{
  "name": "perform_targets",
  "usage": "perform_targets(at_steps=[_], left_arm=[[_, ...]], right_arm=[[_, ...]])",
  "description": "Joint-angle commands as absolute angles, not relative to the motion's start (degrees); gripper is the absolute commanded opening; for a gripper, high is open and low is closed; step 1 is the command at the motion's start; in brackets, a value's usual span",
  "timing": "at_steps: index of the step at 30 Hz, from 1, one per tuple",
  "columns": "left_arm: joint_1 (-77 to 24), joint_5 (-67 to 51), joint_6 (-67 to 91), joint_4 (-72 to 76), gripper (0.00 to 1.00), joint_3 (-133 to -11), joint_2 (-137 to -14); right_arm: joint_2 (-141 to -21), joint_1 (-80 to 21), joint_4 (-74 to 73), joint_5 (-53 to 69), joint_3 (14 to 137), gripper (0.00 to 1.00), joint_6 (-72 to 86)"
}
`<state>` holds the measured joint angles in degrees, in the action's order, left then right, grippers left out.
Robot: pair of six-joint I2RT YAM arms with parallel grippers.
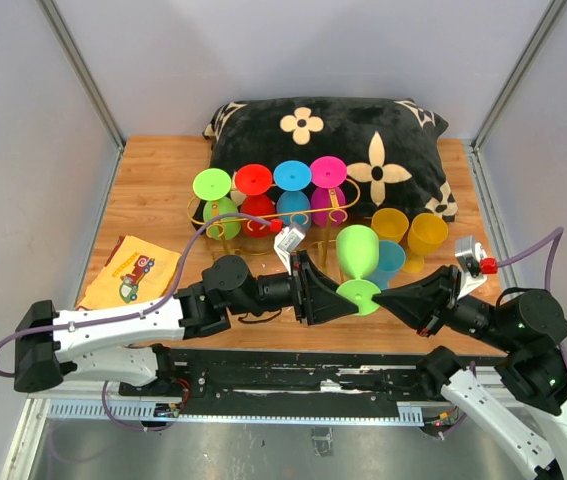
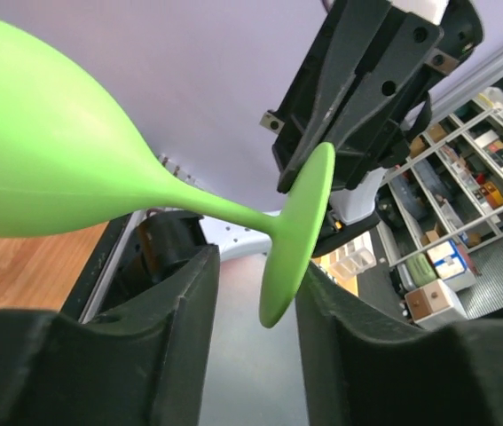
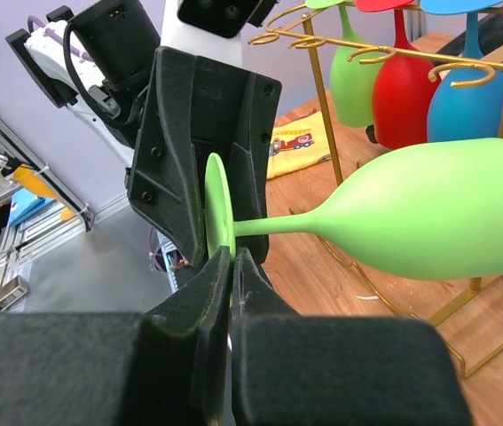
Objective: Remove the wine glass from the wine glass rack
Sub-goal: Place the wine glass at the center of the board.
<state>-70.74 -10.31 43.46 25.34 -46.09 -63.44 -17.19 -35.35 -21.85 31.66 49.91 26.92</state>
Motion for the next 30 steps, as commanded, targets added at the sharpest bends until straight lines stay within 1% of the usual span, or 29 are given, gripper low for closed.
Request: perform_targets(at_steps=[1,6,8,9,10,11,12,13,14,15,16,18,21,23,24,25,26,28,30], left_arm=[[-71.2,-10.9,45.1,32.5,0.4,-45.1,-62.9],[-71.3,-11.4,45.5,32.3,0.23,-43.8,-62.1],[-71.2,-11.7,46.0,32.8,0.14,-43.2,-61.9],[-71.2,-12.0,46.1,32.9,0.06,-43.0,-62.0],[-71.2,-12.2,46.0,33.0,0.01,-43.0,-62.0],[-71.2,-12.7,45.7,33.0,0.0,-43.0,-62.1],[-71.3,-13.3,45.0,33.0,0.01,-43.1,-62.1],[-71.3,-13.7,44.1,33.0,0.0,-43.2,-62.1],[-71.3,-14.6,43.0,32.8,0.01,-43.3,-62.0],[-71.5,-14.9,41.5,31.8,0.01,-43.6,-61.9],[-71.7,-15.0,39.6,30.4,0.01,-43.9,-61.7],[-72.6,-14.7,34.4,25.3,0.0,-45.2,-61.2],[-75.3,-12.9,23.3,15.0,0.01,-47.8,-61.1],[-78.6,-9.6,13.8,8.3,0.01,-49.1,-61.1],[-80.6,-8.4,9.2,6.2,0.0,-48.8,-60.9],[-82.3,-8.0,4.5,5.2,0.0,-47.9,-60.5],[-83.7,-8.0,0.8,5.0,0.0,-46.6,-60.0],[-85.2,-8.0,-3.1,6.5,0.01,-44.1,-58.5],[-85.3,-8.8,-3.9,9.4,0.0,-41.8,-56.8]], right_arm=[[-16.3,-36.1,-19.0,31.3,49.9,0.01,27.2],[-14.8,-36.1,-18.8,30.2,49.0,0.01,27.3],[-14.6,-36.1,-18.6,30.6,49.0,0.01,27.2],[-14.7,-36.1,-18.7,30.8,49.1,0.01,27.1],[-14.8,-36.1,-19.1,30.6,49.5,0.03,27.0],[-15.0,-36.1,-19.6,29.9,49.8,0.1,27.0],[-15.1,-36.1,-20.3,28.9,50.2,0.21,26.8],[-15.2,-36.1,-21.3,27.5,50.6,0.36,26.5],[-15.4,-36.1,-22.3,25.6,51.0,0.47,26.0],[-15.5,-36.1,-23.4,23.6,51.5,0.54,25.3],[-15.7,-36.1,-24.5,21.1,52.1,0.59,24.2],[-16.6,-36.1,-27.9,14.4,53.6,0.66,22.7],[-19.7,-36.1,-35.7,0.6,56.3,0.7,21.6],[-24.0,-36.1,-40.4,-5.7,57.9,0.72,21.9],[-26.3,-36.1,-41.7,-6.5,58.6,0.76,21.4],[-29.4,-36.1,-43.0,-4.7,60.2,0.79,19.8],[-32.8,-36.1,-44.9,-4.1,62.4,0.81,19.0],[-39.2,-36.1,-47.8,-1.8,68.6,0.82,18.9],[-43.0,-36.0,-48.1,3.4,72.5,0.85,17.8]])
